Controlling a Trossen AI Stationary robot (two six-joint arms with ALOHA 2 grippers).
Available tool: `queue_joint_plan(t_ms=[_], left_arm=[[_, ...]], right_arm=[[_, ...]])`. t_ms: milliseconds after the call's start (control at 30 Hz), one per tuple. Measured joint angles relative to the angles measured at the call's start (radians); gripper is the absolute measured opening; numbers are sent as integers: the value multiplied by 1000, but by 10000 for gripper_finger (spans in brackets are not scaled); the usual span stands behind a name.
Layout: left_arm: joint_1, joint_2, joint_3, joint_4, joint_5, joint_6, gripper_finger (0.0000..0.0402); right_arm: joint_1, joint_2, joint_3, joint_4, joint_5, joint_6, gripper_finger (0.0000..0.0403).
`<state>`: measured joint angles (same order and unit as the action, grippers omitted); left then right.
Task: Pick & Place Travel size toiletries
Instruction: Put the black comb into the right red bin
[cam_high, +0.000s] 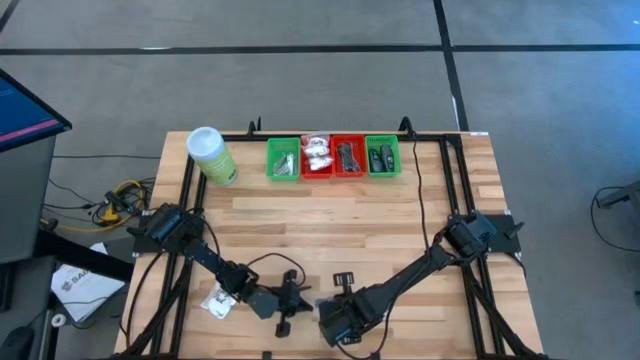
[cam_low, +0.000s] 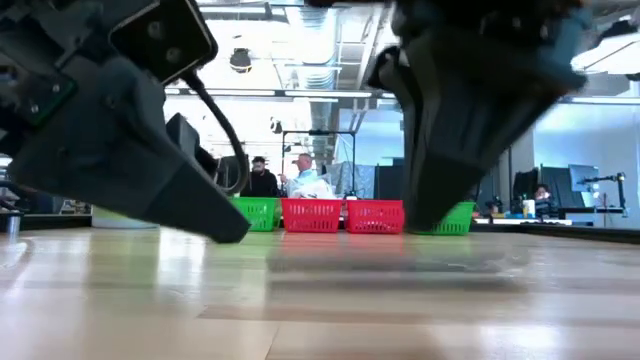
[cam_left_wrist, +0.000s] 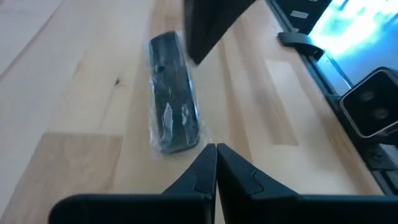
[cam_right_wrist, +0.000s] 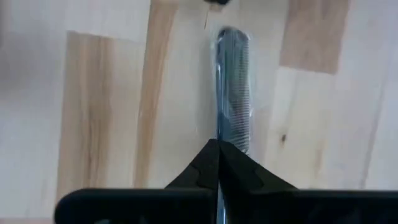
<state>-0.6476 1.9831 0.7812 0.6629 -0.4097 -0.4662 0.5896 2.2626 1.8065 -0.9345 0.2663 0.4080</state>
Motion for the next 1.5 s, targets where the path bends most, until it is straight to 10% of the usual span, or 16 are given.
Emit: queue_joint_plan(t_ms=[567, 1200, 1500], left_arm=[[4, -2, -15, 10, -9, -40, 4], [57, -2, 55, -14, -6, 70, 106], [99, 64, 55, -16, 75, 9, 118]], right_arm=[[-21, 3, 69, -216, -13, 36, 8], [-14, -3, -60, -183, -56, 74, 217], [-16, 0, -62, -84, -60, 0, 241]])
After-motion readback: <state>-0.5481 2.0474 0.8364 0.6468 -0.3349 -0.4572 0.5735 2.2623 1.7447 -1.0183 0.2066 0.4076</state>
